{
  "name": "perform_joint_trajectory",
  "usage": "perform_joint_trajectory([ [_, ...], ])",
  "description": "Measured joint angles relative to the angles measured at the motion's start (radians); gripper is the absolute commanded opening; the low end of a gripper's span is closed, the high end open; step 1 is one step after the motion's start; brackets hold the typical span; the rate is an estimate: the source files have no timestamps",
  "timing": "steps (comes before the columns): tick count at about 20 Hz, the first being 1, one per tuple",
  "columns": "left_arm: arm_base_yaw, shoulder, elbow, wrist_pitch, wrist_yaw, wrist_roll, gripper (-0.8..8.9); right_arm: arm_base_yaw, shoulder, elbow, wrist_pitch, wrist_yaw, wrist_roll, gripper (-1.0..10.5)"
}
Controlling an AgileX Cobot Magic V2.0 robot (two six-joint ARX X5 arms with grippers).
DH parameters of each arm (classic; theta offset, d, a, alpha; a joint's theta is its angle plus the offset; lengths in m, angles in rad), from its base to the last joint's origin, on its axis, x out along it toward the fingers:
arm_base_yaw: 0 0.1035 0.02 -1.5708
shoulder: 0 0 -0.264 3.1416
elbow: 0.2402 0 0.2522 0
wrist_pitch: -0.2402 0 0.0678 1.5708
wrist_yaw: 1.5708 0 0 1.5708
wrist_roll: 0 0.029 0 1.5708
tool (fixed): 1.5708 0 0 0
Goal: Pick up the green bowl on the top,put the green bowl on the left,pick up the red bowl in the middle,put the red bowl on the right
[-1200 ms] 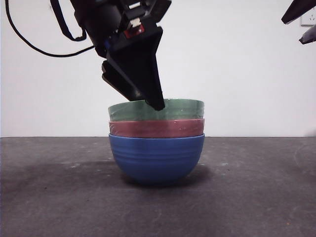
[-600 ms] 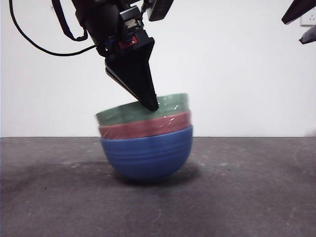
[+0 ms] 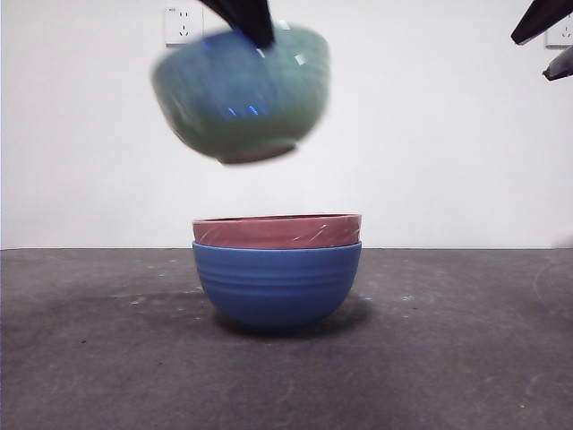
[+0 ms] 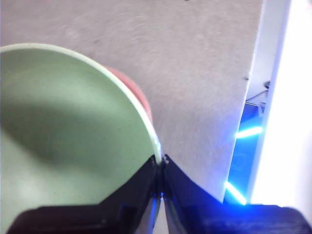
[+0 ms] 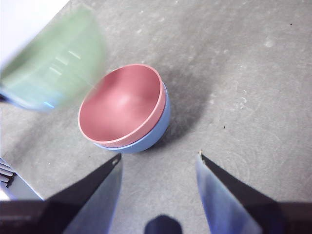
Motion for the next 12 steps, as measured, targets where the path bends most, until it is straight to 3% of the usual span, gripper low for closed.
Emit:
perform_joint_trajectory([
  [3, 0.000, -0.123, -0.050, -0.013, -0.079, -0.100, -0.09, 0.000, 0.000, 0.000, 0.000, 0.000, 0.000, 2.5],
  [6, -0.002, -0.261, -0.243, 0.066, -0.200, -0.210, -0.09, 0.000, 0.000, 0.000, 0.000, 0.001, 0.000, 2.5],
  [9, -0.003, -0.316, -0.474, 0.179, -0.248, -0.315, -0.09, 0.000, 0.000, 0.000, 0.010, 0.001, 0.000, 2.5],
  [12, -0.003, -0.314, -0.650, 0.307, -0.253, -0.357, -0.09, 0.000, 0.000, 0.000, 0.030, 0.001, 0.002, 2.5],
])
